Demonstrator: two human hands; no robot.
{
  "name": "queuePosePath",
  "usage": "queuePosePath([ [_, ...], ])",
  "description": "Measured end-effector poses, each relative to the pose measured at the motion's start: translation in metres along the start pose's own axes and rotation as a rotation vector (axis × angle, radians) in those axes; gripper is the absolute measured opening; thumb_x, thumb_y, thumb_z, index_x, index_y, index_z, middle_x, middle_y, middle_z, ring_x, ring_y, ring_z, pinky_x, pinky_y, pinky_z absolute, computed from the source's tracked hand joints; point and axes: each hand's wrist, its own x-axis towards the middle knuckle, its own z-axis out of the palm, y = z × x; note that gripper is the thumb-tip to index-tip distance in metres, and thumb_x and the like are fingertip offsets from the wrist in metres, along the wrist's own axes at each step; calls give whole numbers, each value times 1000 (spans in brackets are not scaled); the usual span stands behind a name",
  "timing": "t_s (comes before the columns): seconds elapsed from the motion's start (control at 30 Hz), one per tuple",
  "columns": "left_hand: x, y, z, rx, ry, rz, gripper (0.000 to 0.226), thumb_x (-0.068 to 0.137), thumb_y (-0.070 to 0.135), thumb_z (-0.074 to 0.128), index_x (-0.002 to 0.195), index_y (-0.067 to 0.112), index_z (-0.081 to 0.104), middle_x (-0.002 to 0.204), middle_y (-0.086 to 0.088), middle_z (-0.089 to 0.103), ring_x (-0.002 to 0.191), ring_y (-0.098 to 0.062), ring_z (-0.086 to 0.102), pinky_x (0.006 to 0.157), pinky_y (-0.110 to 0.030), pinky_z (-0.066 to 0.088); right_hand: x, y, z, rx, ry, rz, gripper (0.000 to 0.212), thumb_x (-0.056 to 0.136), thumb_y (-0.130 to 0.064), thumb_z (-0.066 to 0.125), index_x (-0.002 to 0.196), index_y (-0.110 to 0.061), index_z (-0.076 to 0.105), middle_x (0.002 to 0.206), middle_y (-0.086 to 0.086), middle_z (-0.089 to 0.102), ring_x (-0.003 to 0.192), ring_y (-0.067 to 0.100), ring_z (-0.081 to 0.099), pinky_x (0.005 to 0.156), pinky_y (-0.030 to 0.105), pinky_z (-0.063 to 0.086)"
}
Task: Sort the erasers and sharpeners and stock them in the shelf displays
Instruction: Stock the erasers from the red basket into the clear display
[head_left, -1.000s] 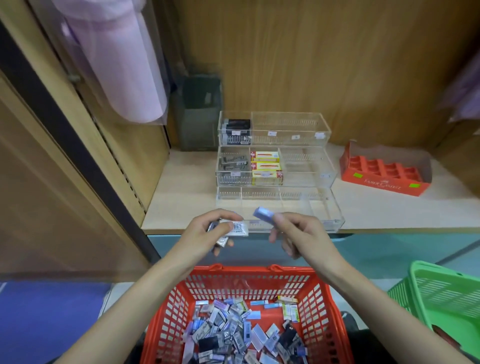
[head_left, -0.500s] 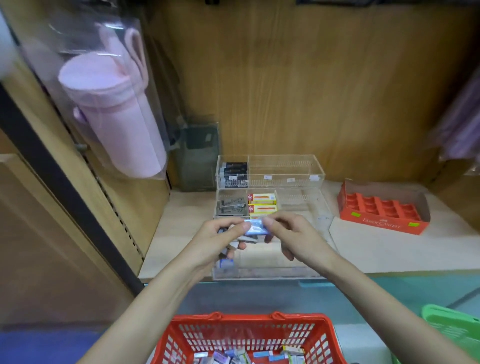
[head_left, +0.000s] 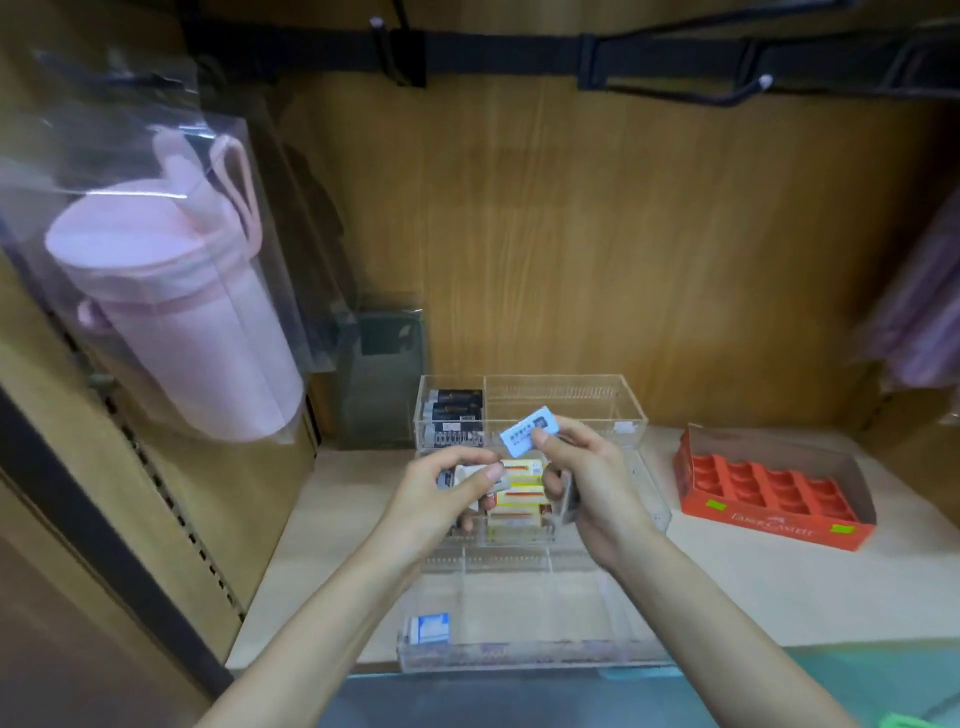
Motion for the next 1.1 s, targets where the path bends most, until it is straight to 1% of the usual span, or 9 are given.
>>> queuePosePath([
  [0.1,25,4,-12,76,25,41,15,86,22,67,101,22,70,83,-6,68,64,-17,57,49,-21,44,48,-23,-7,-258,59,25,27,85,-10,66,111,-10,58,56,2,56,31,6,34,32,12,18],
  [0.2,56,6,-25,104,59,77,35,87,17,66,120,27,60,85,-2,66,59,-5,57,48,-19,43,99,-42,-11,-583,87,45,21,80,-4,70,90,-9,53,47,2,47,25,4,31,28,12,18],
  [0.37,87,-4,-40,105,98,94,55,86,19,66,133,36,44,107,5,63,65,-3,65,49,-16,46,170,-24,-2,-1073,-144,21,15,80,3,67,94,-1,69,57,4,52,45,9,40,34,12,30],
  [0.43,91,-13,-42,102,78,107,54,86,17,66,132,36,43,106,2,63,59,-1,62,47,-16,45,191,-4,4,-1201,-222,31,18,80,-1,69,99,0,71,62,4,59,50,11,48,41,14,38],
  [0.5,93,-22,-42,77,54,110,53,86,14,66,131,32,45,101,-3,66,58,-2,60,46,-18,44,205,13,8,-1317,-251,7,16,82,-5,68,97,-1,72,83,10,70,70,17,62,64,24,51],
  [0.6,95,-35,-42,38,77,54,53,83,16,69,129,30,47,98,-6,68,67,-10,64,46,-18,45,214,19,6,-1411,-222,-51,7,83,-15,69,87,-10,72,97,9,71,89,23,65,83,36,54],
  [0.77,92,-43,-38,-43,61,0,51,79,16,71,125,25,52,93,-6,70,67,-15,63,46,-19,44,196,6,-11,-1652,-239,-74,33,81,-47,67,94,-16,67,92,-1,64,87,21,60,80,33,52],
  [0.9,91,-45,-37,-69,65,-6,47,80,11,70,123,21,54,92,-6,70,64,-12,62,44,-19,43,191,11,-15,-1586,-177,48,42,80,-48,68,68,-11,53,63,-1,50,58,16,47,51,24,35],
  [1.1,91,-44,-40,-69,69,2,42,80,11,70,119,22,56,95,-5,69,64,-12,62,44,-19,43,206,26,-4,-1550,-78,-1,41,79,-51,68,75,-13,53,77,5,59,74,23,57,62,27,42],
])
